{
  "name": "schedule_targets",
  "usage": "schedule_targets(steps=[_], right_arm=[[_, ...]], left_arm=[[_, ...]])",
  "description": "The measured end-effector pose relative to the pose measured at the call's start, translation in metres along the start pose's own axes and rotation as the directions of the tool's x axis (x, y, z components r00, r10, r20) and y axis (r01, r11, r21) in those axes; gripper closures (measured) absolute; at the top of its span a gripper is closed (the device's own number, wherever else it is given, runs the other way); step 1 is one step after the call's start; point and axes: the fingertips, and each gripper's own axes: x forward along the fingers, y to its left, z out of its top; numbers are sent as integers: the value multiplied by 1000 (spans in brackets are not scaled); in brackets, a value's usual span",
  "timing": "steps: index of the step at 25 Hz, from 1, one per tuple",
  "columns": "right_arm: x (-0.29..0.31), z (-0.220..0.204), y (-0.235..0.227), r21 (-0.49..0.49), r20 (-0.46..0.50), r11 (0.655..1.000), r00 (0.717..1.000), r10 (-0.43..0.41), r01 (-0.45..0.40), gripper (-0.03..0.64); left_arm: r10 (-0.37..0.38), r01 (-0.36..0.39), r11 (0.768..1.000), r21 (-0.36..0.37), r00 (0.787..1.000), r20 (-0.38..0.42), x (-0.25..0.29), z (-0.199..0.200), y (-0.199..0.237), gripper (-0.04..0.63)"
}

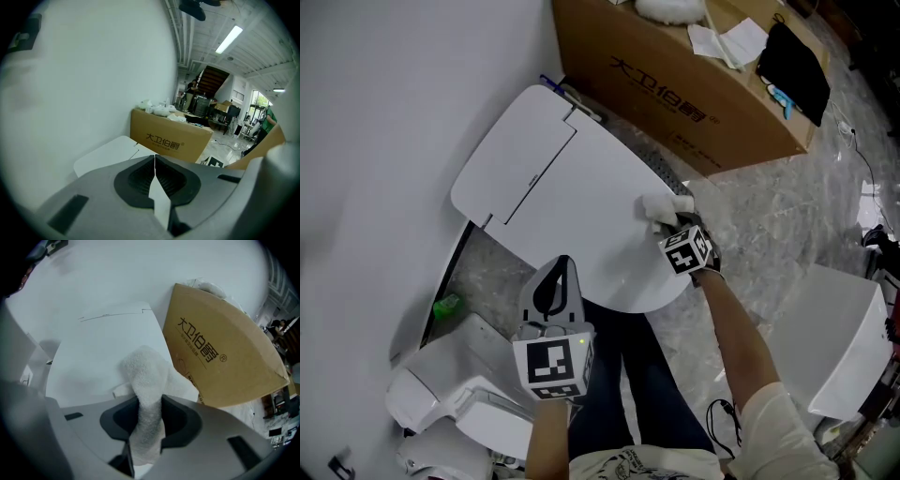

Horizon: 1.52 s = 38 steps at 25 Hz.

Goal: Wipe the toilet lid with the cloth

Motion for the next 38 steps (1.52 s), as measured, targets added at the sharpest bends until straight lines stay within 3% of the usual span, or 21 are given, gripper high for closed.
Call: schedule_targets(steps=[19,26,35,38], right_arm=[[-33,-109,13,146,-121,986,991,-62,79,506],[-44,-133,27,362,-174,916,978,-118,175,506],[-54,-135,54,541,-269,795,952,-144,273,506],[-53,-128,67,546,-282,795,952,-123,264,506]], left_arm=[[-18,18,1000,0,1000,7,-14,-2,-19,586],[-4,5,1000,-16,1000,10,-18,0,-11,586],[16,-16,999,-50,1000,10,-22,0,6,586],[25,-24,998,-61,1000,13,-23,-1,14,586]])
